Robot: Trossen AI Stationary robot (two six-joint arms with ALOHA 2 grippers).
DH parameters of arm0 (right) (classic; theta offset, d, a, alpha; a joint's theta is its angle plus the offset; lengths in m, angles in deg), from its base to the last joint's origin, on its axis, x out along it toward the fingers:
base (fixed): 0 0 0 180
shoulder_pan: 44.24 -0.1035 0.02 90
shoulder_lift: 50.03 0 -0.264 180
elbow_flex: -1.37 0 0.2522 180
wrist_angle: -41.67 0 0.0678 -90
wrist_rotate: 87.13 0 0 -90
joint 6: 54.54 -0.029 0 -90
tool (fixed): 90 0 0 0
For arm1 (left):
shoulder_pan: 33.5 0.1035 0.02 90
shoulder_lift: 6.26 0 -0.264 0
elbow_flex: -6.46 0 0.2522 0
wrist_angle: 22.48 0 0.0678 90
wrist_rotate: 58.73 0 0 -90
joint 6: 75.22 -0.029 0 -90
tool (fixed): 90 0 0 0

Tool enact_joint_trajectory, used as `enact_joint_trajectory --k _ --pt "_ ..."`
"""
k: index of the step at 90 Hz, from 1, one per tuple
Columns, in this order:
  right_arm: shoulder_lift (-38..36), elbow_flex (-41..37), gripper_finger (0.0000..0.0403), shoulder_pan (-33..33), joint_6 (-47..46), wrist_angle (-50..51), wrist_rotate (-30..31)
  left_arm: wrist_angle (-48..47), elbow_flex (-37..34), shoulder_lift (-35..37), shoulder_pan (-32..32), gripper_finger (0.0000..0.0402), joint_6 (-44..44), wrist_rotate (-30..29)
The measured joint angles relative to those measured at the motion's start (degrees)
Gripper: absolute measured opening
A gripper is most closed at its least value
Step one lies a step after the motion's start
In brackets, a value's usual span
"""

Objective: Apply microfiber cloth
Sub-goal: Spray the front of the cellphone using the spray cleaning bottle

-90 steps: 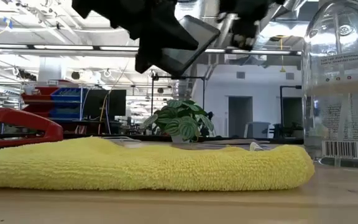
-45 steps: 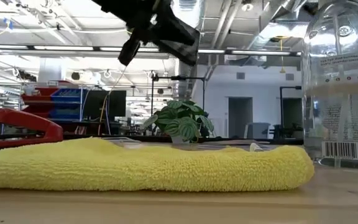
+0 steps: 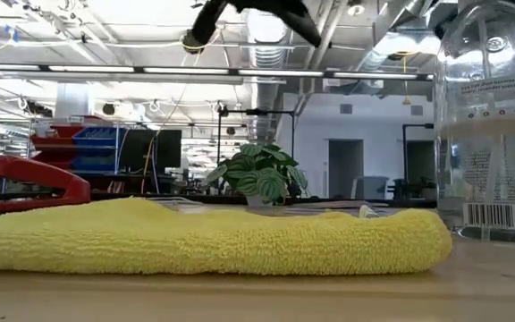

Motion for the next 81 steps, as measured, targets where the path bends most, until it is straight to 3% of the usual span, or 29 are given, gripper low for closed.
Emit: enact_joint_trajectory --k 21,34,49,65,81 --pt "6.0 -0.3 0.0343 -4.7 6.5 -6.4 1.1 -10.8 11.8 -9.0 -2.2 0.0 9.6 -6.9" --pt "9.8 -0.3 0.0347 -6.8 10.5 -9.9 1.7 -11.3 15.3 -12.9 -4.0 0.0 13.1 -11.7" --pt "12.6 -0.3 0.0347 -6.7 10.8 -10.9 1.9 -14.5 16.5 -14.0 -6.4 0.0 17.6 -11.7" --pt "12.3 -0.3 0.0345 -6.8 9.2 -10.7 1.9 -28.5 16.4 -14.0 -8.2 0.0 29.0 -2.1" --pt "12.2 -0.3 0.0345 -6.6 5.9 -10.2 1.9 -30.4 16.0 -18.8 -7.3 0.0 28.5 3.9"
